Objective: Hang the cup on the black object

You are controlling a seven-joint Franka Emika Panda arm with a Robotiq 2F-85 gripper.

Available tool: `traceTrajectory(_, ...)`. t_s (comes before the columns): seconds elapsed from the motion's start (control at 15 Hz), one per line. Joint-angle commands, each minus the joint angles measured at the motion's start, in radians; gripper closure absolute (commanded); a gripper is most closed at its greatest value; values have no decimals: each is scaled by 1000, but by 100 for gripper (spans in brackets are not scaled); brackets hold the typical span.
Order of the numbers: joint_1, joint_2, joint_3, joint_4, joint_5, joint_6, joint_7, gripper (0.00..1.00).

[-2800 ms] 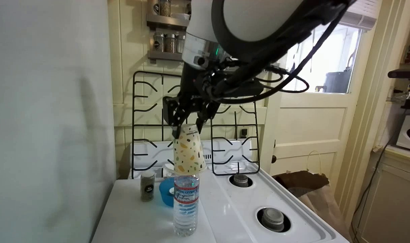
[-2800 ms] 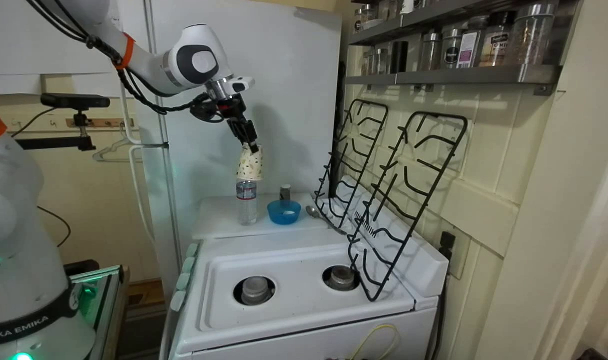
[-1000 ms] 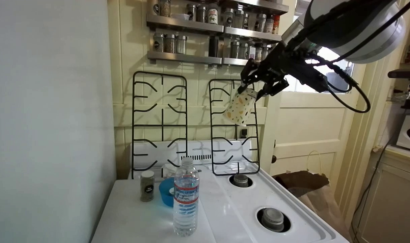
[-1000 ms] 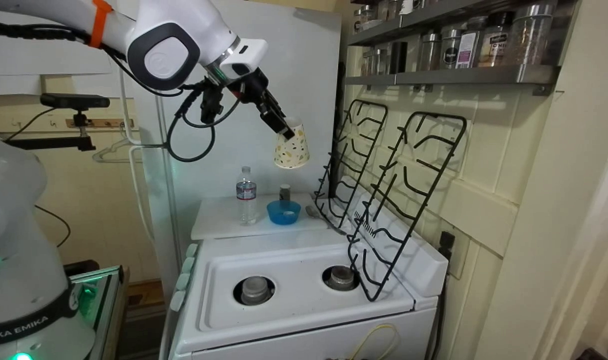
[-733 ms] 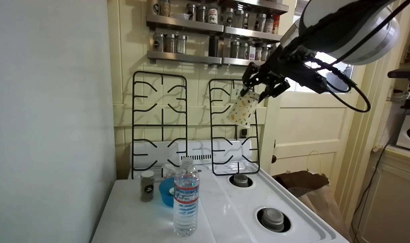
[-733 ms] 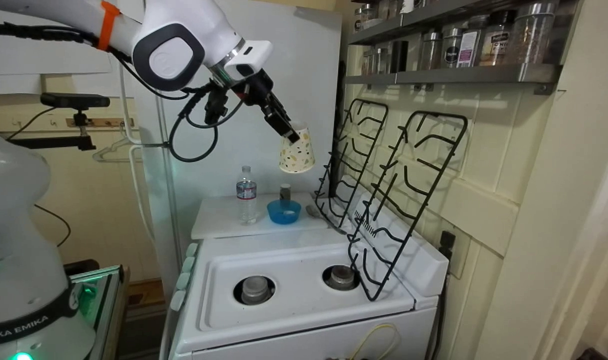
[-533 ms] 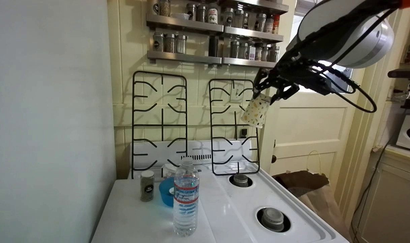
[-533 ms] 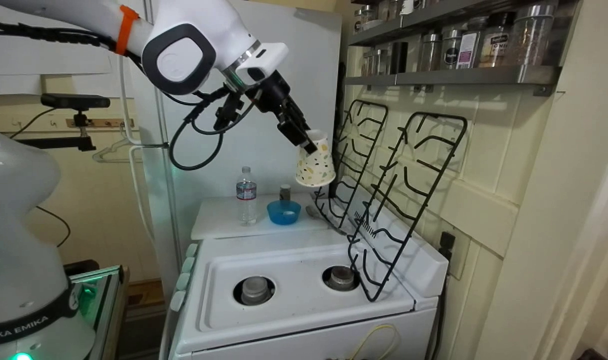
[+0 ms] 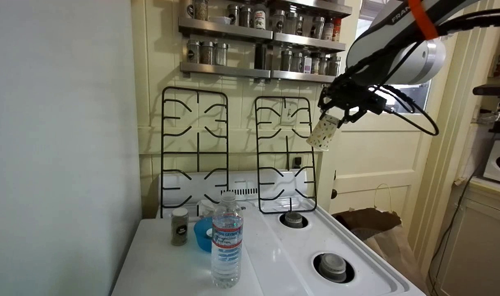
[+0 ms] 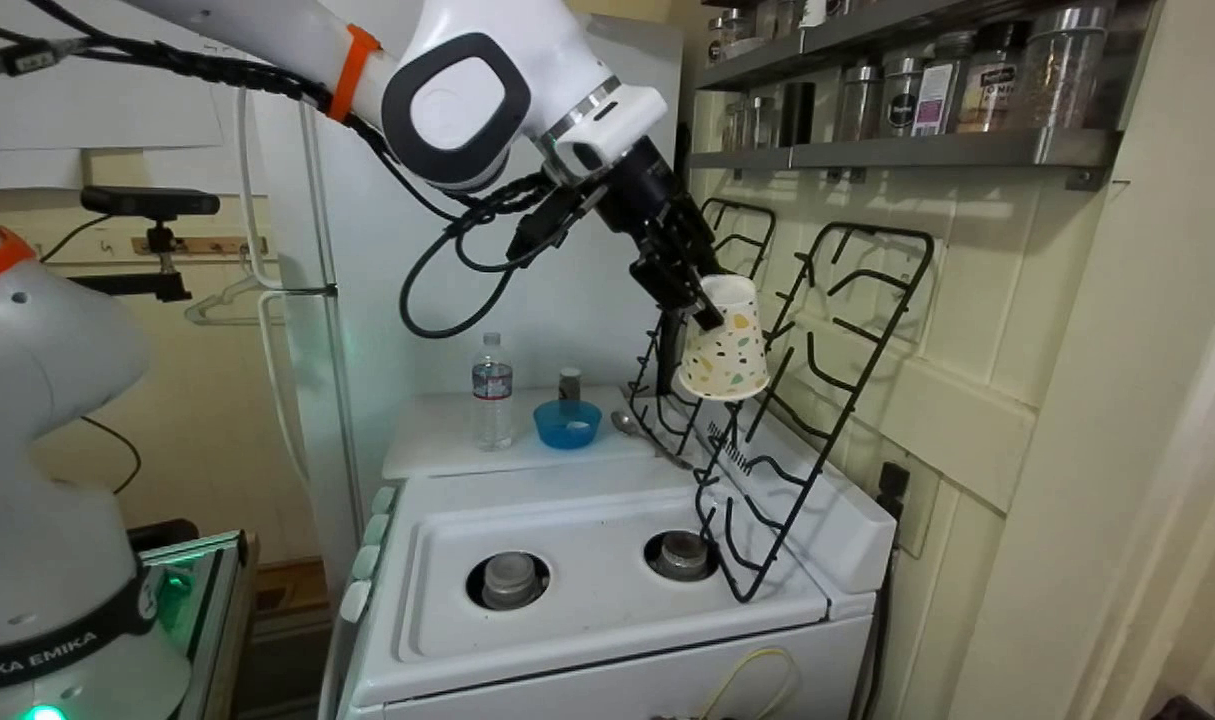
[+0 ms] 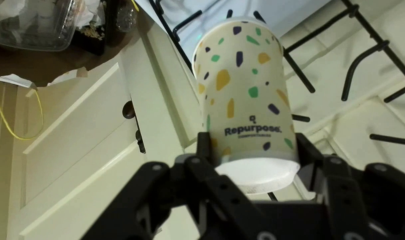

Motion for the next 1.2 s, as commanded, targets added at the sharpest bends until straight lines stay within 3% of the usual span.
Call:
traceTrajectory(0.0,-66,112,86,149,-75,-54,145,63)
traceTrajectory(0.07,-36,53,45,71,-35,-7,75,38)
traceTrajectory(0.2,-48,94,70,120,-47,-20,106,38)
traceTrajectory(0.27,-50,105,74,131,-49,-22,110,63)
traceTrajectory(0.6,-61,94,107,129,-67,-5,196,63)
traceTrajectory(1.13,-169,94,196,141,-240,-43,415,63)
